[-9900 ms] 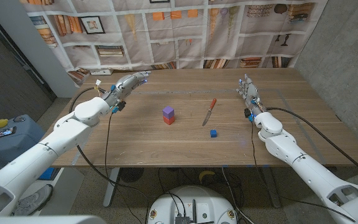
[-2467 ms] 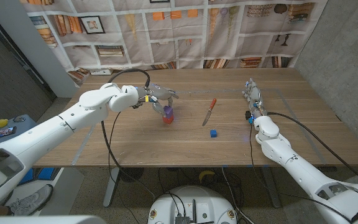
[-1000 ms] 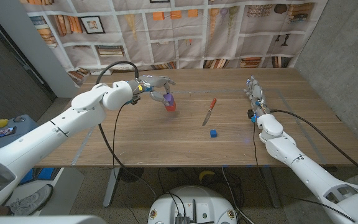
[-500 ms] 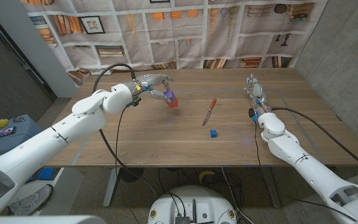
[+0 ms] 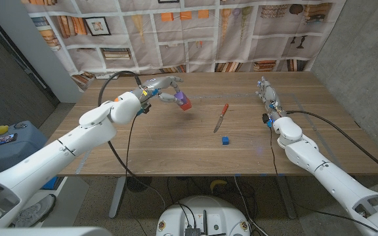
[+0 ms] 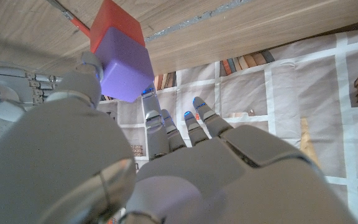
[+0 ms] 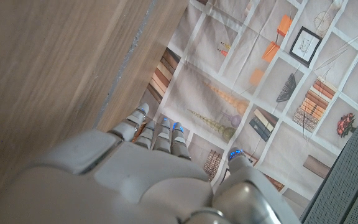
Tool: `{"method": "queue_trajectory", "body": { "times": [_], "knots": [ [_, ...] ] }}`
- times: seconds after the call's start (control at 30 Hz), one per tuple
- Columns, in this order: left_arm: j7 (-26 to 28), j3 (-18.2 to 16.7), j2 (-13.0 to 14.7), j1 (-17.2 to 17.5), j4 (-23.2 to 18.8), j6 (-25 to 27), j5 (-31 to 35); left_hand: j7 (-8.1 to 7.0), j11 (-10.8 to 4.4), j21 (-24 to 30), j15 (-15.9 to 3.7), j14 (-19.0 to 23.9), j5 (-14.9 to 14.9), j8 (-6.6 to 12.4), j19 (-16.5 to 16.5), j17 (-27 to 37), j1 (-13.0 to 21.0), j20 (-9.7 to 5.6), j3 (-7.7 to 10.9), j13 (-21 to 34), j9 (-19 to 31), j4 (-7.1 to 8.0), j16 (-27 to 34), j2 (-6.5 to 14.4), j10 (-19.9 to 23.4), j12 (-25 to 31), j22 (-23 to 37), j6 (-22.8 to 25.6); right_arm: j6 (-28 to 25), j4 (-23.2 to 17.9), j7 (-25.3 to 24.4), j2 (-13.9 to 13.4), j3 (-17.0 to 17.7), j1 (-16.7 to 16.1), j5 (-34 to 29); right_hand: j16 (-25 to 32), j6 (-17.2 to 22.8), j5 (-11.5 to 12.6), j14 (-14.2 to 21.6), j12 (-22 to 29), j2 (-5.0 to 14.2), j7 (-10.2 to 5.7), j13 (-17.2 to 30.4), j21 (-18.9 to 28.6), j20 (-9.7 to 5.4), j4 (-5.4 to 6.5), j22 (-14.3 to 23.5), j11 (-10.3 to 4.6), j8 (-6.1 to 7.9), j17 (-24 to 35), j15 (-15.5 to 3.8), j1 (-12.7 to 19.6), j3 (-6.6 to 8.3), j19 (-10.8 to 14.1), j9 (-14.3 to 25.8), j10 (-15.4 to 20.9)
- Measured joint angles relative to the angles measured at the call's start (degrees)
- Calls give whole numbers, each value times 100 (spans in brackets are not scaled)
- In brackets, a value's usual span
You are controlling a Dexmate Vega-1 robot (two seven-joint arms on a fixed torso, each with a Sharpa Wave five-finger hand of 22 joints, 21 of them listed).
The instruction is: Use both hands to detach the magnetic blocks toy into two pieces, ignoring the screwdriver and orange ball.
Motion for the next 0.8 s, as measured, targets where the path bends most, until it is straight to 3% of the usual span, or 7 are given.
{"method": "queue_trajectory", "body": {
  "times": [0.8],
  "knots": [
    [886, 24, -560, 134, 280, -108, -811, 31, 0, 0, -1, 39, 44, 0, -1, 0, 1, 0, -42, 0, 0, -4, 0, -1, 164, 0, -1, 31, -180, -263, 193, -254, -41, -45, -102, 0, 0, 0, 0, 0, 0, 0, 0, 0, 0, 0, 0, 0, 0, -27, 0, 0, 0, 0, 0, 0]
  ]
}}
